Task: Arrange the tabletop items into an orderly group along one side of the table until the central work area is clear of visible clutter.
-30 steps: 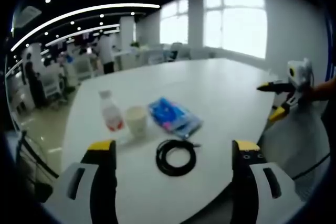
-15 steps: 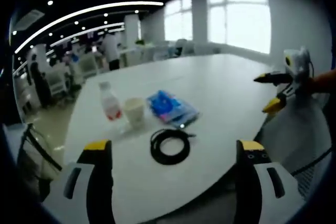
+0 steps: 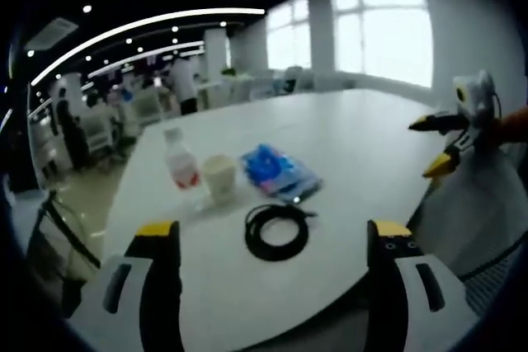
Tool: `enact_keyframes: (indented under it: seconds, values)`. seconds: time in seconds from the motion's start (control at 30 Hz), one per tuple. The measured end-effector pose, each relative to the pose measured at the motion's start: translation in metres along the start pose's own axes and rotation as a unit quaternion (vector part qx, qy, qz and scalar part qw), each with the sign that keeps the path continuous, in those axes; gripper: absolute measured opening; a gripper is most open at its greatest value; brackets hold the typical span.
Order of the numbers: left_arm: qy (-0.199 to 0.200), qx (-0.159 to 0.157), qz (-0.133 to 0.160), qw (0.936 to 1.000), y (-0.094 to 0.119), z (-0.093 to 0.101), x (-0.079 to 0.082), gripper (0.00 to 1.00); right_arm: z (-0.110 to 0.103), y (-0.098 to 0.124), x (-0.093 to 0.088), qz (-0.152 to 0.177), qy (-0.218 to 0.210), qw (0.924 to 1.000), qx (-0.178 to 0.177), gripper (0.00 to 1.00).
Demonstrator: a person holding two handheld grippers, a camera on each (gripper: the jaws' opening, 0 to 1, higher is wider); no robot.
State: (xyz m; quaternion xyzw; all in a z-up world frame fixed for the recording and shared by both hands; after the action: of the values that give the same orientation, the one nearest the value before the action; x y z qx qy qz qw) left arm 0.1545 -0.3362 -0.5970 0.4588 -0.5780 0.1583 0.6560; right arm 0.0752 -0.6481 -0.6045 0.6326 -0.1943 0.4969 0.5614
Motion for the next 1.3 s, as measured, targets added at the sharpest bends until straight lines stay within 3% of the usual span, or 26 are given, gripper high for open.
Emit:
enact_keyframes:
  seconds: [0.5,0.83,0.93,1.13,1.3]
  values:
    - [-0.025,-0.011,-0.023,0.9994,-0.002,0.001,-0.007,0.9,-0.001,-0.002,-0.004,-0.021,0.006,0.9998,0.0,0.91]
    - [-0.041,-0.013,-0.023,0.9988,-0.001,0.0,-0.007,0.89,-0.004,-0.004,-0.007,-0.044,0.012,0.9989,0.012,0.93]
    - [-0.043,-0.013,-0.015,0.9989,0.0,0.0,-0.005,0.93,-0.004,-0.004,-0.006,-0.048,0.015,0.9986,0.017,0.94]
    - [-0.052,-0.02,-0.027,0.9981,0.0,0.002,-0.009,0.94,0.0,-0.005,0.007,-0.049,0.029,0.9981,0.026,0.95]
    - [-0.046,-0.016,-0.015,0.9987,0.001,0.0,-0.006,0.96,0.007,-0.013,0.022,-0.046,0.046,0.9975,0.027,0.95]
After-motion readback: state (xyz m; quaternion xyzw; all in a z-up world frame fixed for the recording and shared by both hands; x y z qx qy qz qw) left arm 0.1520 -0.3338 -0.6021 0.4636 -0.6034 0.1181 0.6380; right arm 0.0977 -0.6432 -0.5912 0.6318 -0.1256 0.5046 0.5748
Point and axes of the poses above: the point that each gripper's makers call its tool centre point, and the gripper's own axes: y roughly backward along the fingers, z roughly to its right, x roughly out of its top, the point moved 6 cm from there along y, roughly backward along the fingers, and after that the axes turned 5 degrees about x, right-handed, at the moved point
